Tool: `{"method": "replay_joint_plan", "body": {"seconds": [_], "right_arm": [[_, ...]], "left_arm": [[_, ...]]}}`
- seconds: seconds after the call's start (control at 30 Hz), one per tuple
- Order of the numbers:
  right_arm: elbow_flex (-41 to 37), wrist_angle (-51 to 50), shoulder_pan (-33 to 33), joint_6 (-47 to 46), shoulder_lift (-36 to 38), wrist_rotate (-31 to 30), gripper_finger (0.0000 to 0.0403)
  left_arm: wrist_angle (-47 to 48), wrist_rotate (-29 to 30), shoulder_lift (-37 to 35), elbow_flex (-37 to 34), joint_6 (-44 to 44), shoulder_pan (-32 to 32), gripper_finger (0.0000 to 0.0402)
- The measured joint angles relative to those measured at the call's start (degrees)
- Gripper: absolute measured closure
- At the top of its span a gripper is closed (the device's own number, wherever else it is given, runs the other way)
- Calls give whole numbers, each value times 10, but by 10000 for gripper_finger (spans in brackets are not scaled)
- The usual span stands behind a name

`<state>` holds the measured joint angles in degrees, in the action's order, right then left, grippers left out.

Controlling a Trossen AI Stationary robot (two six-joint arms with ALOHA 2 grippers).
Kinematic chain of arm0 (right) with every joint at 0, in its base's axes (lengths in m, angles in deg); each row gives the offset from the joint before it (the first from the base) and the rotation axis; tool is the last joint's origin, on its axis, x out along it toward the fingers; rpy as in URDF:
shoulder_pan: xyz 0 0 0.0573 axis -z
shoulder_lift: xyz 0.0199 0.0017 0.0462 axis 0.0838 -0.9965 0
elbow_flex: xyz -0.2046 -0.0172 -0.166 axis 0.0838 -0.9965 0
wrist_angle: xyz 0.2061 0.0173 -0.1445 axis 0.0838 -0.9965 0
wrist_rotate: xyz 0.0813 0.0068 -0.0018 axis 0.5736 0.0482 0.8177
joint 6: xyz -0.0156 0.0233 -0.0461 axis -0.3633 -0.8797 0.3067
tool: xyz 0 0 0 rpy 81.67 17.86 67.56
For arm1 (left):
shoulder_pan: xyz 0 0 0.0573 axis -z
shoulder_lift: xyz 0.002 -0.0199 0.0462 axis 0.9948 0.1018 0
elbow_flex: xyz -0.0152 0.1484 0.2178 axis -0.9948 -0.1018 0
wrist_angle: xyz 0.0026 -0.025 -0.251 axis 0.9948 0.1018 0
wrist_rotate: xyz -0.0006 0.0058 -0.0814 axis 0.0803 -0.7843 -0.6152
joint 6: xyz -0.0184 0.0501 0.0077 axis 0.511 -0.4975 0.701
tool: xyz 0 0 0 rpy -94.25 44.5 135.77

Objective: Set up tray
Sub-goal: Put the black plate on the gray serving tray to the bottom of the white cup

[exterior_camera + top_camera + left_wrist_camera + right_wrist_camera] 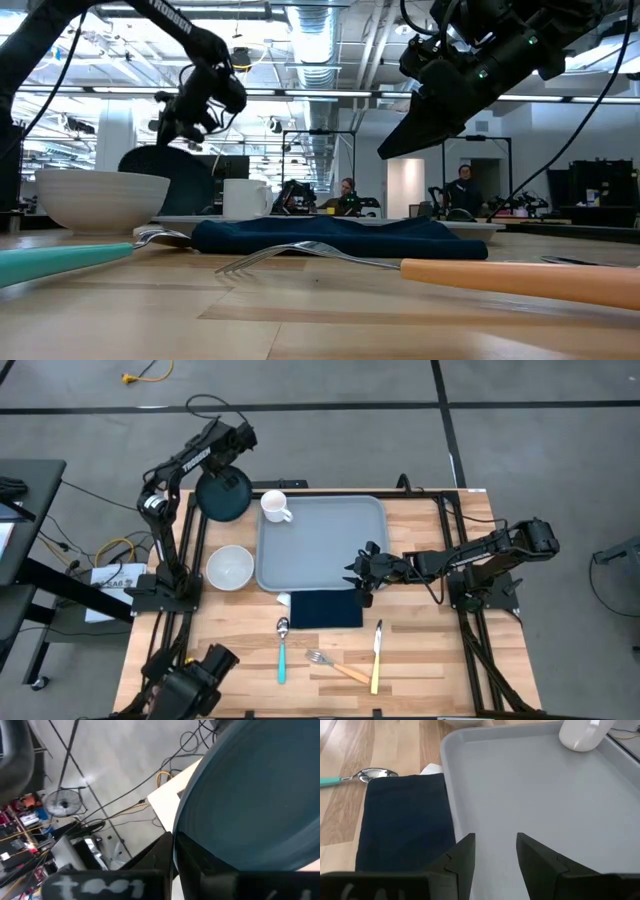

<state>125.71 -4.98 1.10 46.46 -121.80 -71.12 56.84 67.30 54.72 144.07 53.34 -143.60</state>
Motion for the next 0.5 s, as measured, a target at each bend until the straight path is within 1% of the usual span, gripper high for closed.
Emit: {"method": "replay_joint_plan", "body": {"seconds": [0.1, 0.27, 0.5], "right_arm": [[0, 0, 0, 0, 0, 0, 269], [0, 0, 0, 0, 0, 0, 269], [0, 0, 0, 1, 0, 0, 269]], "left_arm": [[33, -11, 0, 18, 13, 8, 401], [32, -8, -7, 22, 12, 25, 401], [33, 14, -30, 22, 5, 40, 401]]}}
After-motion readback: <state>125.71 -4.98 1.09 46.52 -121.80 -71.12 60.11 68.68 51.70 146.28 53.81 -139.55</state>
